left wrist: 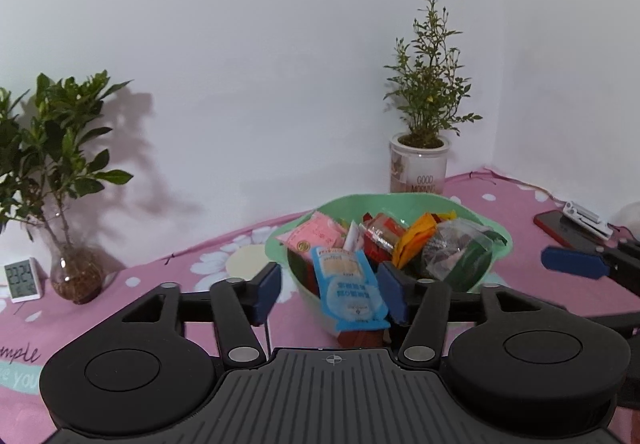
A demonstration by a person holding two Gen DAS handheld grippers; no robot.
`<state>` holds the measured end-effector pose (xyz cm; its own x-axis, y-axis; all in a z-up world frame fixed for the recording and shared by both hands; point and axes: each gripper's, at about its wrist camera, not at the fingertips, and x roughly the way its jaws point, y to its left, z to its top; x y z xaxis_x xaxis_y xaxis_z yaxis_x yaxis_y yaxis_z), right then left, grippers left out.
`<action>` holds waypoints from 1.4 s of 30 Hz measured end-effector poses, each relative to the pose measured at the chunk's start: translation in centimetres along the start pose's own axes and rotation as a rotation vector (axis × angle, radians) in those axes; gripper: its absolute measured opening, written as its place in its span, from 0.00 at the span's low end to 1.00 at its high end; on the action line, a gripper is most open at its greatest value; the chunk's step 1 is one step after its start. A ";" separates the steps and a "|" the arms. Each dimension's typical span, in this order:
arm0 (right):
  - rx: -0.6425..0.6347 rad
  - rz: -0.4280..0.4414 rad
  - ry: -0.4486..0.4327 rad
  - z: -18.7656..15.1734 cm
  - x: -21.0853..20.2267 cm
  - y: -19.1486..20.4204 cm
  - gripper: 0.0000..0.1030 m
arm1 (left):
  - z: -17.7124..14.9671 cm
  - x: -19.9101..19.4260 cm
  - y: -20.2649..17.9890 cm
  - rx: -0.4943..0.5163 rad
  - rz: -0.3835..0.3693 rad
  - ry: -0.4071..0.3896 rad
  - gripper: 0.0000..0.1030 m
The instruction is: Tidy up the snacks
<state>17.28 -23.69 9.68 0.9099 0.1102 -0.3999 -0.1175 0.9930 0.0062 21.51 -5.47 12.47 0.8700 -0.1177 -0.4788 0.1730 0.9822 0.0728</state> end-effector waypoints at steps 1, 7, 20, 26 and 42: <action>0.001 -0.006 0.014 -0.3 -0.1 0.1 0.70 | -0.2 -0.2 -0.1 -0.002 0.016 0.004 1.00; 0.038 -0.033 0.097 -2.6 -0.5 0.2 0.71 | -2.1 -1.1 -0.9 0.024 0.063 0.059 1.00; 0.067 -0.044 0.145 -4.8 -2.5 1.3 0.76 | -7.1 -1.7 -2.0 0.002 0.079 0.227 1.00; 0.064 -0.049 0.148 -4.8 -3.0 1.4 0.82 | -7.8 -2.3 -2.5 0.002 0.064 0.243 1.00; 0.066 -0.067 0.171 -5.1 -3.7 1.9 0.93 | -8.4 -3.6 -2.5 -0.025 0.058 0.250 1.00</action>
<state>11.69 -22.43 6.45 0.8333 0.0408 -0.5512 -0.0276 0.9991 0.0321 14.04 -6.28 6.70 0.7364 -0.0247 -0.6761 0.1122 0.9900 0.0859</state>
